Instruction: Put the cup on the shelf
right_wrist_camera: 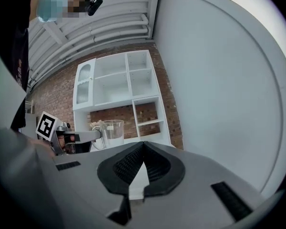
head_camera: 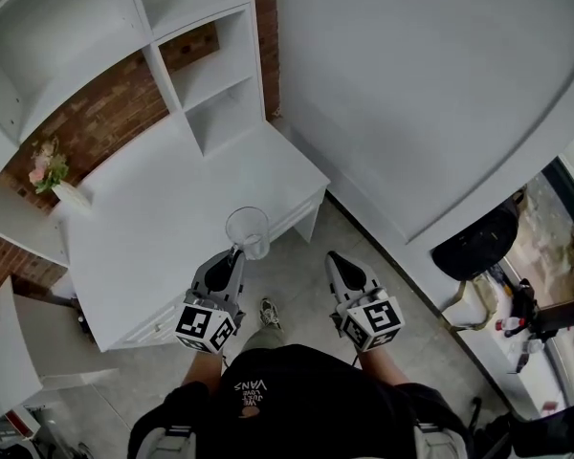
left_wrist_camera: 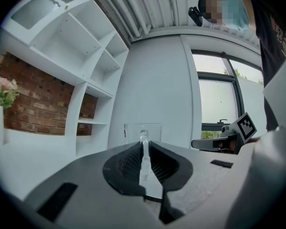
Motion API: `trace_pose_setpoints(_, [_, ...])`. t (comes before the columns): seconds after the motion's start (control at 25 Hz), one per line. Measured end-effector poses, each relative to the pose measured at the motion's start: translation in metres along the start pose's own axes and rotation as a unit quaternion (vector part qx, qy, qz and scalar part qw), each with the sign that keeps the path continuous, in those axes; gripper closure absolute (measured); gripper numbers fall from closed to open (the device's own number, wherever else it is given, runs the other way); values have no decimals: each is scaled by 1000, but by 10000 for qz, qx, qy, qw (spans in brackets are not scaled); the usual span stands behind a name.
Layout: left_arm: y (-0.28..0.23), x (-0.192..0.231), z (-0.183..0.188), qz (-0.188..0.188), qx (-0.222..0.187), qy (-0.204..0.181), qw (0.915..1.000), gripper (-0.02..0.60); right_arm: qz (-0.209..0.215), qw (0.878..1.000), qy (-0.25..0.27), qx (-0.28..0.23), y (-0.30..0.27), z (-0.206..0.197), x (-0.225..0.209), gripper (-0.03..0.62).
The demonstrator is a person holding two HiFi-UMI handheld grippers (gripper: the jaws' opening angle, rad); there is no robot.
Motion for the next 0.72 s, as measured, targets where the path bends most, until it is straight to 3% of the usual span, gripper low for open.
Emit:
trace_pose_setpoints(0.56, [-105, 116, 43, -308, 1, -7, 9995, 554, -38, 9999, 53, -144, -155, 52, -35, 595])
trace_pose_setpoints(0.72, [-123, 141, 46, -356, 4, -167, 9992, 554, 34, 9999, 43, -129, -188, 57, -38, 595])
Point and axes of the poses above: the fingertips, and each gripper's own axes: y backward along the fingers, x to its left, z out of its top, the point moved 8 cm from there along y, backward along the fingers, and after that the axes turned 7 degrees about x, right-handed, at the moved point
